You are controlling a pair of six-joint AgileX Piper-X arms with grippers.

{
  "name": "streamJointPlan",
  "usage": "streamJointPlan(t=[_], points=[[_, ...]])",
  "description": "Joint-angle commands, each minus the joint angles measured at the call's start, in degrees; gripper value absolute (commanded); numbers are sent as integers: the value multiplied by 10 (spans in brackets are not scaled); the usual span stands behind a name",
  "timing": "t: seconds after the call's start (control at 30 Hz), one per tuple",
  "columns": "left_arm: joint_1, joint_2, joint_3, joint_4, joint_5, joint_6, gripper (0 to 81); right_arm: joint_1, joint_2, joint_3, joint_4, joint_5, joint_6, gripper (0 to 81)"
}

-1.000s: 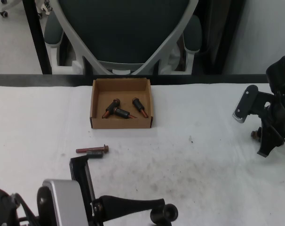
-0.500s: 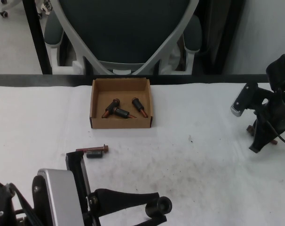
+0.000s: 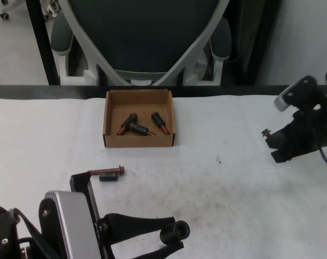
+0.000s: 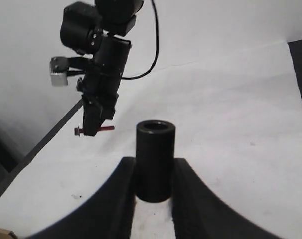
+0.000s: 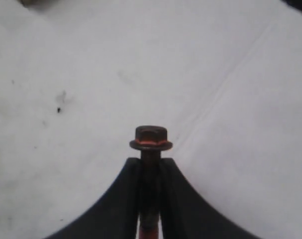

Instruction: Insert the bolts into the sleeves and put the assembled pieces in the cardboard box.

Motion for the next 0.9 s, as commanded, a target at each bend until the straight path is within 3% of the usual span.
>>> streamJointPlan(t=[0.0, 0.2, 0.33, 0.57, 0.87], points=[[8, 1, -1, -6, -2, -21, 8, 2, -100, 73, -71, -27, 64, 2], [15, 1, 0, -6, 6, -88, 8, 32, -261, 192, -155, -39, 186, 2], [15, 1, 14, -18, 6, -120, 8, 82, -372, 258, -197, -35, 252, 2], [15, 1, 72, -111, 6, -190, 8, 206, -526, 343, -252, 46, 354, 2], [15, 1, 92, -162, 32, -251, 8, 405, -580, 387, -307, 182, 367, 2]])
